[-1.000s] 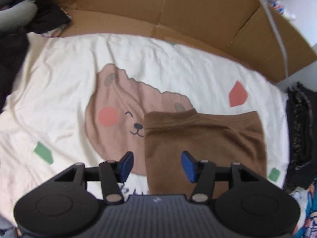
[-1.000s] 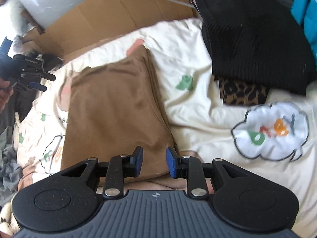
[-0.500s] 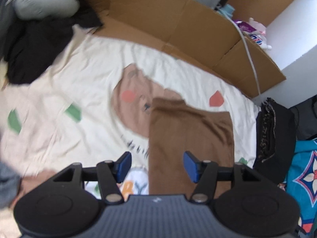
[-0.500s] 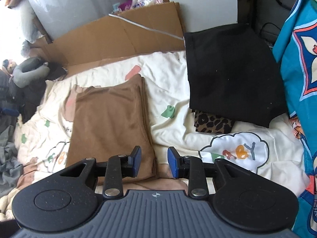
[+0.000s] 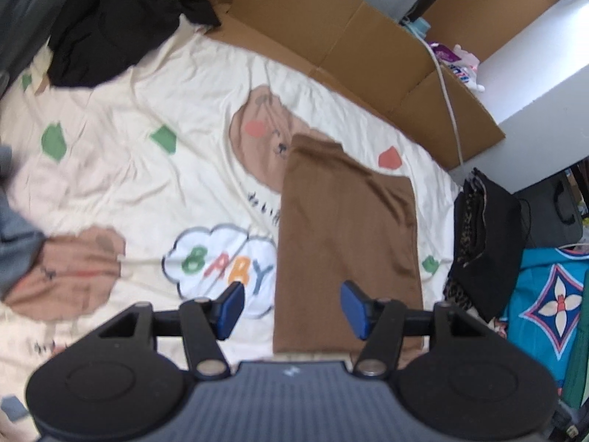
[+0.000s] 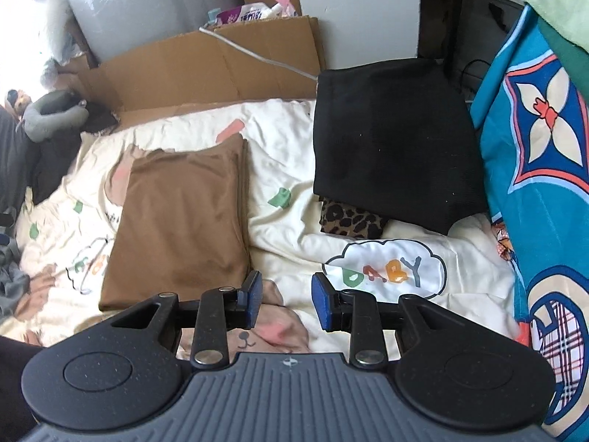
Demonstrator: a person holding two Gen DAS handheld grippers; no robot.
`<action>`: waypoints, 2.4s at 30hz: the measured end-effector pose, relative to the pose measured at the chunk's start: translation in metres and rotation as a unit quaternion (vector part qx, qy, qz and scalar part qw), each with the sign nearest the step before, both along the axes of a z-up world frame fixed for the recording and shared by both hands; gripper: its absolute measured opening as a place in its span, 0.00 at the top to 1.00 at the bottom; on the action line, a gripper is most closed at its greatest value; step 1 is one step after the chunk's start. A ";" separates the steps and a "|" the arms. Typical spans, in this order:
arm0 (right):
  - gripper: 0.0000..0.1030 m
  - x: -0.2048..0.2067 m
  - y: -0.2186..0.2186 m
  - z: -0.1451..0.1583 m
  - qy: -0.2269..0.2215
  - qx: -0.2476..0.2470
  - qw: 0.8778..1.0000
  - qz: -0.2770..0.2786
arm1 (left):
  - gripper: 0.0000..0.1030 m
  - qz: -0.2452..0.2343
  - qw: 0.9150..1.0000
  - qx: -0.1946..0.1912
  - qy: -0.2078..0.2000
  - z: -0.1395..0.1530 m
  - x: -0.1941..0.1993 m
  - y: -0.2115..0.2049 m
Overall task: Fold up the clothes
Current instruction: 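Move both open tools to the end of the folded brown shirt stack, then close both tools on the end of the brown shirt stack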
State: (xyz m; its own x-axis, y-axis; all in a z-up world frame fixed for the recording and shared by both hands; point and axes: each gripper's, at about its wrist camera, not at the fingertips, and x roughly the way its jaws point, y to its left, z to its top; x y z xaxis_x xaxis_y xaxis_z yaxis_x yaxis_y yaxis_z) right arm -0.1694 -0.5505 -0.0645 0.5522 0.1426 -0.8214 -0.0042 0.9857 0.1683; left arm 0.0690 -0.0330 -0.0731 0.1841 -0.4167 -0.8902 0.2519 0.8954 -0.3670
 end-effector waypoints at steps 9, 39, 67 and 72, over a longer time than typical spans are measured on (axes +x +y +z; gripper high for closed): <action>0.65 0.031 0.010 -0.056 0.023 0.027 0.999 0.035 | 0.45 0.004 1.000 -0.004 0.013 -0.056 -0.021 0.001; 0.55 0.086 0.035 -0.195 0.121 0.211 0.970 0.012 | 0.49 0.035 0.994 -0.077 0.076 -0.201 -0.039 -0.019; 0.59 0.091 0.023 -0.223 0.126 0.332 0.934 -0.042 | 0.53 0.083 0.961 -0.232 0.128 -0.225 -0.048 0.004; 0.65 0.085 0.015 -0.228 0.119 0.374 0.917 -0.071 | 0.54 0.127 0.949 -0.253 0.141 -0.236 -0.052 0.017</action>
State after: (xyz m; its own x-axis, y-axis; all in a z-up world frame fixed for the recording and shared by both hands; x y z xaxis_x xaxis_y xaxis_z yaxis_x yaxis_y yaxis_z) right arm -0.0840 -0.5356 -0.2930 0.4269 0.6564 -0.6220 0.2391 0.5814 0.7777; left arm 0.0165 -0.0165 -0.3092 0.1210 -0.7776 -0.6170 -0.1203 0.6055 -0.7867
